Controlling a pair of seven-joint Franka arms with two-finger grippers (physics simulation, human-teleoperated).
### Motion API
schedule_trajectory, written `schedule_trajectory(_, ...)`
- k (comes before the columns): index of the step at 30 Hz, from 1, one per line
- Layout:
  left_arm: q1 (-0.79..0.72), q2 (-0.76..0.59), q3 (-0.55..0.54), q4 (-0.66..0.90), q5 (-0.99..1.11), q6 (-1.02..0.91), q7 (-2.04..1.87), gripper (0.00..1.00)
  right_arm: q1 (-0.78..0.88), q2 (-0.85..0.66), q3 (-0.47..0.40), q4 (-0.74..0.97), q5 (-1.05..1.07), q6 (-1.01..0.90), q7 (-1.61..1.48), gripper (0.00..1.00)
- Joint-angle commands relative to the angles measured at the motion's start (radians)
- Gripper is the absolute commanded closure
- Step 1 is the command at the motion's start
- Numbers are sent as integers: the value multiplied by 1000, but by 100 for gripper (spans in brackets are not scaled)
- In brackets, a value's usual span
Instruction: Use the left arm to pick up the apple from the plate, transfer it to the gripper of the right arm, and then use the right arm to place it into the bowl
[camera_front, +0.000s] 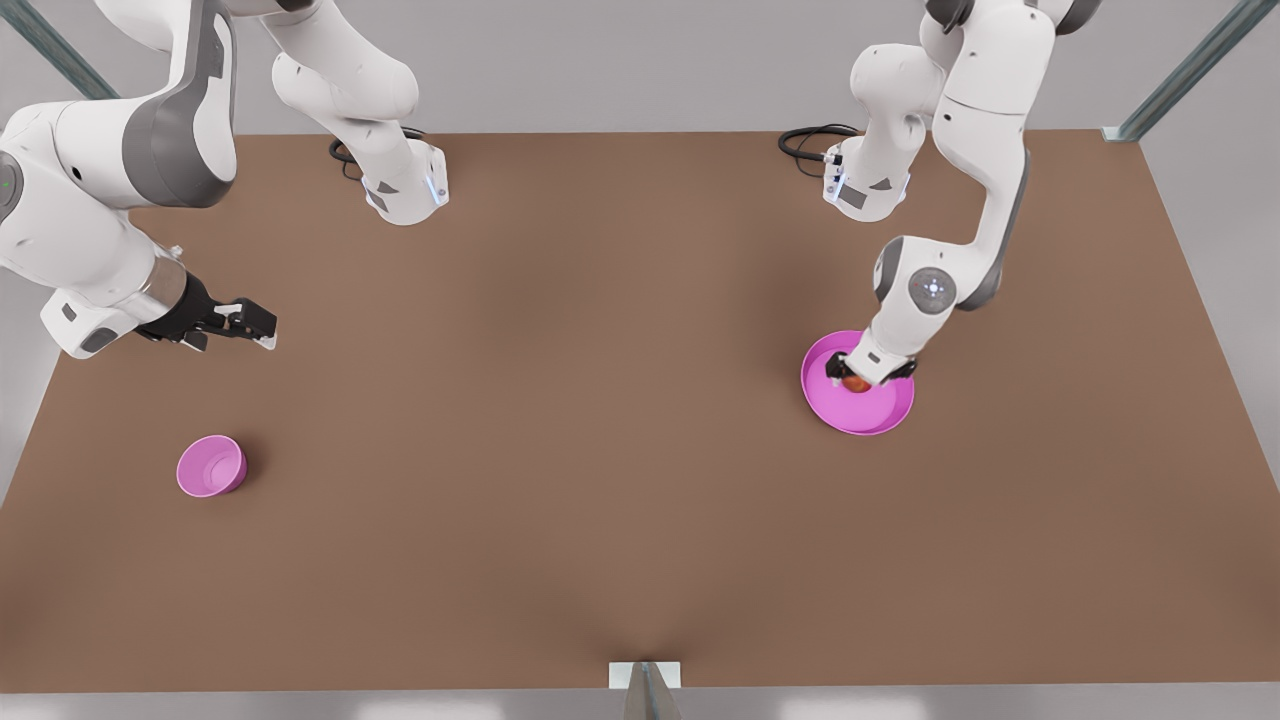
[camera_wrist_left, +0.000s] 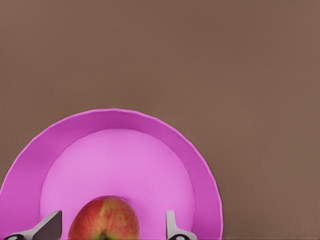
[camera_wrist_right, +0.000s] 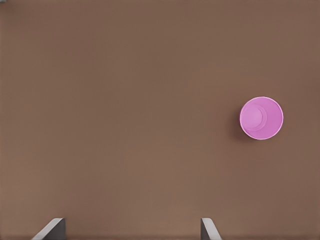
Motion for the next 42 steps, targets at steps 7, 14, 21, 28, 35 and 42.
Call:
schedule_trajectory(7, 14, 4, 2, -27, 5, 87, 10, 0, -1, -1, 1, 0, 2, 0, -6, 0)
schedule_trajectory(14, 12, 27, 2, -45, 5, 87, 15, 0, -3, -1, -2, -1, 2, 0, -22, 0)
schedule_trajectory(21, 11, 53, 2, -54, 5, 88, 16, 0, -5, 4, -4, 2, 1, 1, -26, 0)
schedule_trajectory(28, 12, 106, 2, -51, 5, 156, 16, 10, -5, 4, -4, 2, 1, 1, -26, 0)
schedule_trajectory(35, 12, 112, 2, -47, 5, 159, 16, 15, -5, 4, -5, 2, 1, 1, -26, 0)
schedule_trajectory(42, 12, 112, 2, -45, 5, 159, 16, 23, -3, 4, -7, 0, 1, 0, -26, 0)
